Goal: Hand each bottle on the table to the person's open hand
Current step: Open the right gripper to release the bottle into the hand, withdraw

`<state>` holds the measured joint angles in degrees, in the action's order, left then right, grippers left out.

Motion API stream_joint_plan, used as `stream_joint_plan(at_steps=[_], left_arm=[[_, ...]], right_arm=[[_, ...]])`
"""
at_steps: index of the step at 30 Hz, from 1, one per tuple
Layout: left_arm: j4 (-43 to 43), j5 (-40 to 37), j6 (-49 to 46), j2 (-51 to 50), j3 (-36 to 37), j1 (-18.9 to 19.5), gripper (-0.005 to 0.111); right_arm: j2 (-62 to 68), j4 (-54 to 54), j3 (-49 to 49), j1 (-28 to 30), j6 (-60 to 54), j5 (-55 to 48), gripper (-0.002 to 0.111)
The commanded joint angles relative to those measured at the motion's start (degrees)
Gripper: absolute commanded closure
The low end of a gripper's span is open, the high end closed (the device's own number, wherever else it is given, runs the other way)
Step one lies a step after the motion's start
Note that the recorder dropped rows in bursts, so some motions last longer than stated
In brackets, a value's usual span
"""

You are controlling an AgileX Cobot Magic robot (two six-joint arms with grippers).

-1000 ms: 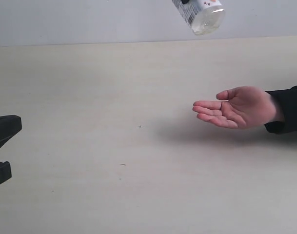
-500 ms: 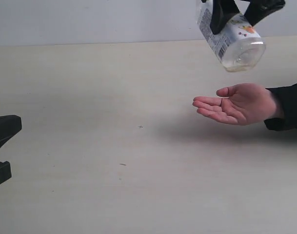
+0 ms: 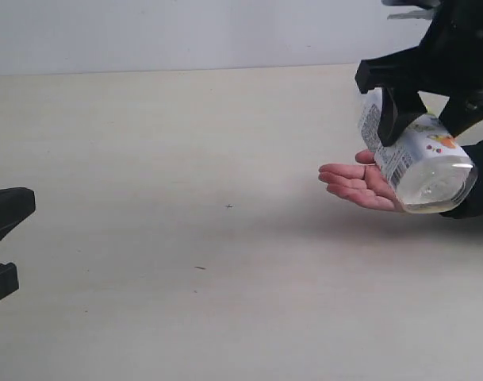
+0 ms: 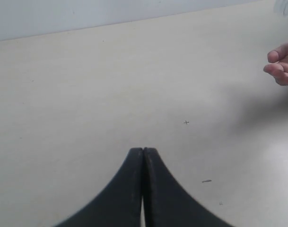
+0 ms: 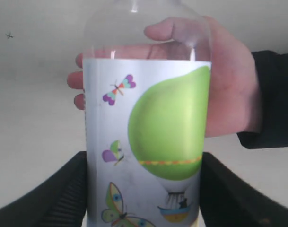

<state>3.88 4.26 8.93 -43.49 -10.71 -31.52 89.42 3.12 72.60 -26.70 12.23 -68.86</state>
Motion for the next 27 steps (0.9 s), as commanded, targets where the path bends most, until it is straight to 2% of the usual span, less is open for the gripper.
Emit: stream_joint_plan(at_steps=[1,15,18,20,23,27], left_arm=[[-0.1,0.6,0.6,0.3,0.2,0.2,0.107],[-0.1,0.6,0.6,0.3,0.2,0.2,0.107],[-0.1,0.6,0.6,0.3,0.2,0.2,0.107],[-0.1,0.6,0.6,0.3,0.2,0.2,0.107],[-0.1,0.6,0.6,0.3,0.2,0.2,0.107],[-0.1,0.6,0.6,0.3,0.2,0.2,0.107]], right_arm=[[-0.3,-0.6,-3.1,0.0,2.2,6.3,0.108],[9.3,-3.1,-3.3,0.0,2.5,12.0,0.108],[9.6,-4.2,-3.3,0.0,2.5,11.8,0.105],[9.7,-4.5,-3.3,0.0,2.5,11.6,0.099],[9.7,-4.5,-3.3,0.0,2.5,11.6,0.082],[9.7,-4.5,-3.3,0.0,2.4,11.6,0.042]])
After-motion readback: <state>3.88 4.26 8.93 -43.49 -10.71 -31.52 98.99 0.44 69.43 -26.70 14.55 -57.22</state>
